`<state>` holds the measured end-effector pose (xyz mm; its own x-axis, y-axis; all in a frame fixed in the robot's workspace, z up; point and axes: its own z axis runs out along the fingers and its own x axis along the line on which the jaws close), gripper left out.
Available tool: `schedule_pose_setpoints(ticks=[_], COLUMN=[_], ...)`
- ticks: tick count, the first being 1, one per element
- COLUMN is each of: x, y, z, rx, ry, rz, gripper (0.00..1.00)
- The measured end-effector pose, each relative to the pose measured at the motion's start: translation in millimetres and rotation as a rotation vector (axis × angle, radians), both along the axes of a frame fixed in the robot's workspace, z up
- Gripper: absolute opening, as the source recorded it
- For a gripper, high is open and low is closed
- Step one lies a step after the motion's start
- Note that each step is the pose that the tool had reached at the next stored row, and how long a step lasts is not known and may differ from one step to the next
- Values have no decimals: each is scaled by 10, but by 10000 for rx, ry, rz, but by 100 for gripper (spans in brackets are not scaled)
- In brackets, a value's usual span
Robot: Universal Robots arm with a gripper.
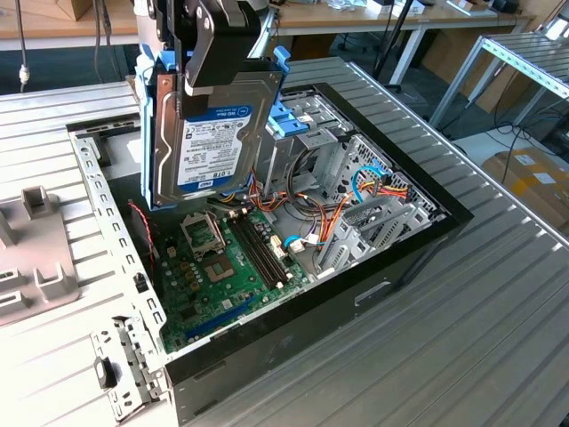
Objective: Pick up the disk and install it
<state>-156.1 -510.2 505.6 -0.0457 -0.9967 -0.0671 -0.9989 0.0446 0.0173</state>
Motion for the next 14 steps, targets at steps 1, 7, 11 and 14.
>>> schedule_pose_setpoints(ticks=[1,7,11,14], x=[0,0,0,9], y=[-2,-11,-19,-20], z=[-1,-2,-4,-5], rx=[1,-3,-4,-12], ry=[-1,-1,0,0], rz=[-1,0,-1,0], gripper=[37,37,37,37])
